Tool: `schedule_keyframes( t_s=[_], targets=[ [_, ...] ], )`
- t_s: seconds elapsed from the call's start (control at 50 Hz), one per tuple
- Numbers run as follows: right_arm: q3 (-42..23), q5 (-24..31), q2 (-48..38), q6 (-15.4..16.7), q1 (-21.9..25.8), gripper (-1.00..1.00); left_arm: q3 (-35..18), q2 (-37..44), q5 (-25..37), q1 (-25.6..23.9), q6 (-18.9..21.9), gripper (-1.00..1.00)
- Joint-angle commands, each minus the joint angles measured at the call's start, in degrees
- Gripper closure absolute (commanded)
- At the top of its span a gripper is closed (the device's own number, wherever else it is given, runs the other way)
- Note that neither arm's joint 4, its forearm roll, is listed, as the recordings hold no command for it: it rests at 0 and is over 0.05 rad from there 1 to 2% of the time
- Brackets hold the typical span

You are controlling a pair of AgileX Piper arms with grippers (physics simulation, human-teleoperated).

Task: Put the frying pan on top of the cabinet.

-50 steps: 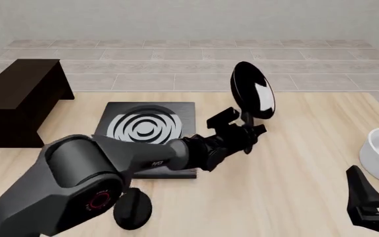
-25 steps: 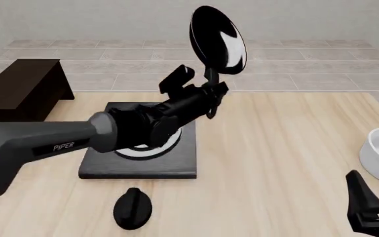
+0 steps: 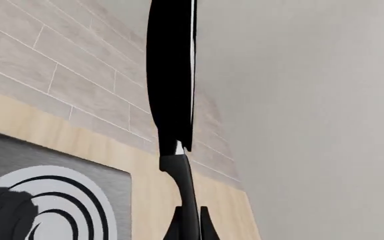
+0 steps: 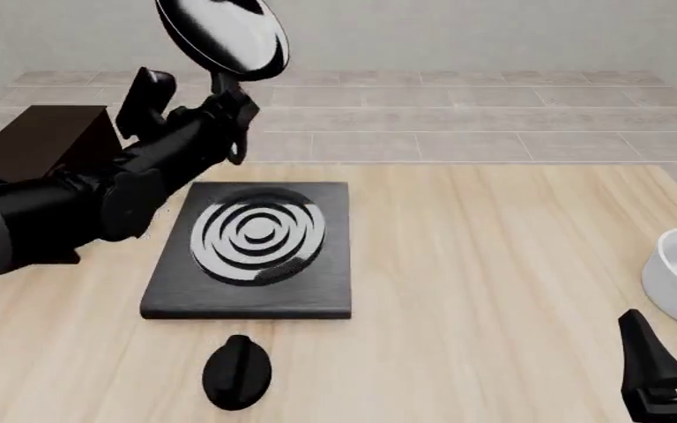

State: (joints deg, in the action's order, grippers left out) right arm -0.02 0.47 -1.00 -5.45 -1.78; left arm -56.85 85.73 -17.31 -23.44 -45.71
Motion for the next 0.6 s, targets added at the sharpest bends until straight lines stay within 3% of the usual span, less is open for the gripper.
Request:
schedule_keyframes(
  t_s=[0.02, 0.6],
  targets=[
    [0.0, 0.6, 0.6, 0.3, 0.1, -1.0, 4.3, -8.3, -1.0, 6.7, -3.1, 1.0],
    [0.0, 0.6, 0.5, 0.7, 0.4, -1.0, 11.3, -10.3, -6.1, 20.2, -15.5, 1.0]
  ],
)
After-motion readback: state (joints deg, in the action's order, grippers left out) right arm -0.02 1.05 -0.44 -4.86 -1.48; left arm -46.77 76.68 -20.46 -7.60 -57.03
